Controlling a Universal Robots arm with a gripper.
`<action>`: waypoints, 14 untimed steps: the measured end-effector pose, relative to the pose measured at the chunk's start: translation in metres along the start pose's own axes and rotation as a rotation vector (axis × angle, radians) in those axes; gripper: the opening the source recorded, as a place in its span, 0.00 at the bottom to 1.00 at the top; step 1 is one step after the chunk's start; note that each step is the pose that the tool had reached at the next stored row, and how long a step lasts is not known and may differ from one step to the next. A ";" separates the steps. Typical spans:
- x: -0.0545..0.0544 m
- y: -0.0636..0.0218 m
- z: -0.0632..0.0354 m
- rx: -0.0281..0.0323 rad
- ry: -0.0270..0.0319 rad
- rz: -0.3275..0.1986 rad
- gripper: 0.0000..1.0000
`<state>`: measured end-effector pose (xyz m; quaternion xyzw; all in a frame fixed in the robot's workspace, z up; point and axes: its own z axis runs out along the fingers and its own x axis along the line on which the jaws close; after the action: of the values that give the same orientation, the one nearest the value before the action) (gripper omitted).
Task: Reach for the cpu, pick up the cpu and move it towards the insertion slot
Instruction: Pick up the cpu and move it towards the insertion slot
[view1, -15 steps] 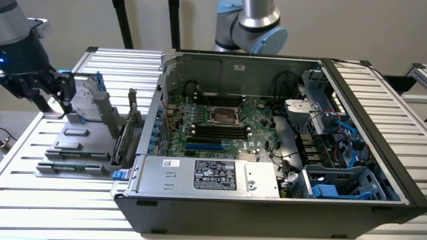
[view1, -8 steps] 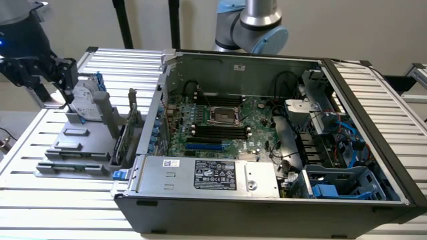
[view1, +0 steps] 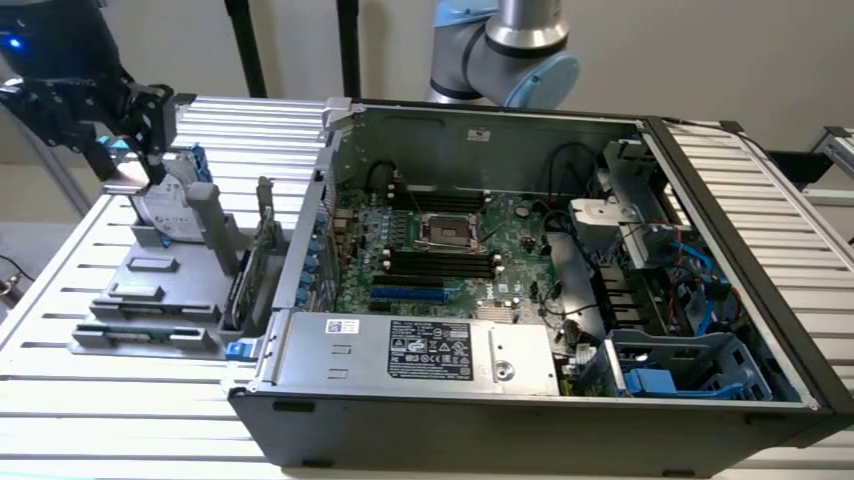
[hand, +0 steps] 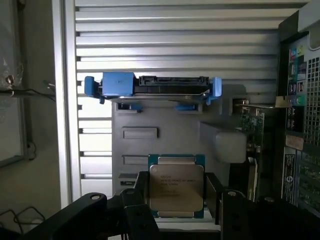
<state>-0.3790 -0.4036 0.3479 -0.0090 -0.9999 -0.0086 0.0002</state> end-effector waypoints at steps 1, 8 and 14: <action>-0.004 0.0002 -0.0028 -0.0002 0.0003 0.000 0.55; -0.036 0.0016 -0.0190 -0.0036 0.0002 0.000 0.55; -0.064 0.0026 -0.0294 -0.0099 0.0004 0.000 0.55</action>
<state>-0.3154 -0.4026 0.3773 -0.0090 -0.9999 -0.0136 0.0003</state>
